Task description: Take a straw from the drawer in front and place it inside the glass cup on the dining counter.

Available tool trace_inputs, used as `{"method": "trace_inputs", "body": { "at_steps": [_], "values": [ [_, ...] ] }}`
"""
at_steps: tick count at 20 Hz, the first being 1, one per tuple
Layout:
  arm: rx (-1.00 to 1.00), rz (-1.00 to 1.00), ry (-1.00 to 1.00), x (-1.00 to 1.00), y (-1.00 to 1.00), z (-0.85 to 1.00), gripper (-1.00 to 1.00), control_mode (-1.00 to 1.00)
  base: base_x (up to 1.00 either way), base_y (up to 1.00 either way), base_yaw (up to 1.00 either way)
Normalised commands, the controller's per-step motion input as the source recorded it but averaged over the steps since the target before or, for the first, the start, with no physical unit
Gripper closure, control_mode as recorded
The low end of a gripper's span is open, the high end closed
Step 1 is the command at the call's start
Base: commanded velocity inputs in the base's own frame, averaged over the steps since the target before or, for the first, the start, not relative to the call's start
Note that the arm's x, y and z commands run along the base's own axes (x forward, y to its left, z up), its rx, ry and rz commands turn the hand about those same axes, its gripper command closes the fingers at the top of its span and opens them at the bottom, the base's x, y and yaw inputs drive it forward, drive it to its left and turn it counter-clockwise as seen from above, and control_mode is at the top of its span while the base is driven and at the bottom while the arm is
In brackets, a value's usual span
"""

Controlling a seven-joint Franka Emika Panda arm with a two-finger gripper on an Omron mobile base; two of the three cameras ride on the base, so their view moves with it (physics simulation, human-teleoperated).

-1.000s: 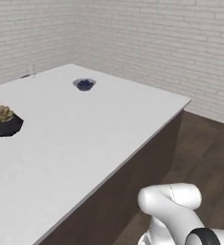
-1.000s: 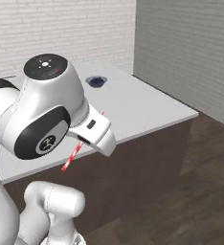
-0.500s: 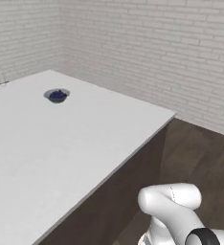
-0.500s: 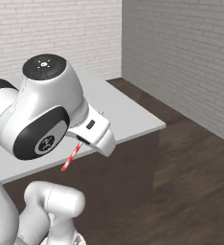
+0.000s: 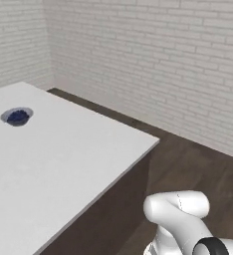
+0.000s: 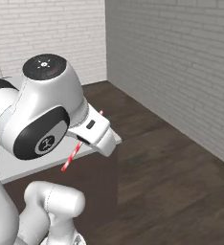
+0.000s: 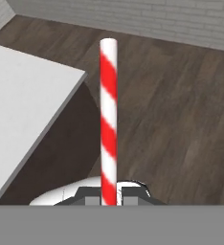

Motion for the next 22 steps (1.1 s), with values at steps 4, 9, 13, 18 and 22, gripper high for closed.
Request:
{"method": "trace_inputs", "body": {
  "at_steps": [4, 9, 13, 18, 22],
  "values": [
    [0.00, 0.00, 0.00, 0.00, 0.00, 0.00, 1.00, 1.00, 0.79, -0.84, 0.02],
    [0.00, 0.00, 0.00, 0.00, 0.00, 0.00, 1.00, 1.00, 0.85, -0.78, 0.08],
    [0.00, 0.00, 0.00, 0.00, 0.00, 0.00, 1.00, 1.00, 0.81, -0.74, 0.23],
    [0.00, 0.00, 0.00, 0.00, 0.00, 0.00, 1.00, 1.00, 0.74, -0.74, 0.35],
    [0.00, 0.00, 0.00, 0.00, 0.00, 0.00, 1.00, 1.00, 0.72, -0.69, 0.40]
  ]
}}
